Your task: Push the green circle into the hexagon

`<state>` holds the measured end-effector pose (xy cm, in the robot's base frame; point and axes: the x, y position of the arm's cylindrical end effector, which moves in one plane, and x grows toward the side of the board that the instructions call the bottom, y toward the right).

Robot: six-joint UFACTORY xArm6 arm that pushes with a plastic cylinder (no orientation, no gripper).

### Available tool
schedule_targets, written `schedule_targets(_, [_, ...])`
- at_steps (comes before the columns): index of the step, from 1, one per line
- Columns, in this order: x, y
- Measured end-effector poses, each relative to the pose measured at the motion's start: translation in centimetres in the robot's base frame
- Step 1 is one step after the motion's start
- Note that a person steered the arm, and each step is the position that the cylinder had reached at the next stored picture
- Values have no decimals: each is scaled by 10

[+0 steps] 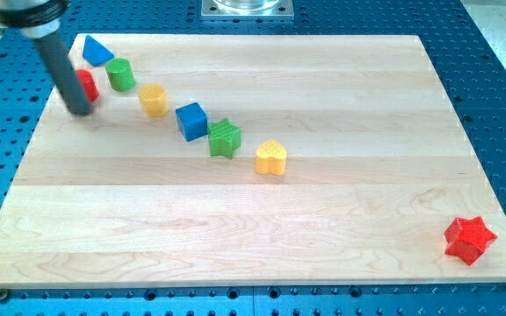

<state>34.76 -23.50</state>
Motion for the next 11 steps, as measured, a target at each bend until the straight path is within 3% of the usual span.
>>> schedule_targets(2, [-4,-68])
schedule_targets(3, [-89,-60])
schedule_targets(4, [-123,-51])
schedule_targets(6, [-24,64])
schedule_targets(7, [-20,64])
schedule_targets(8, [-64,82])
schedule_targets(9, [-138,121])
schedule_targets(11, [-155,43])
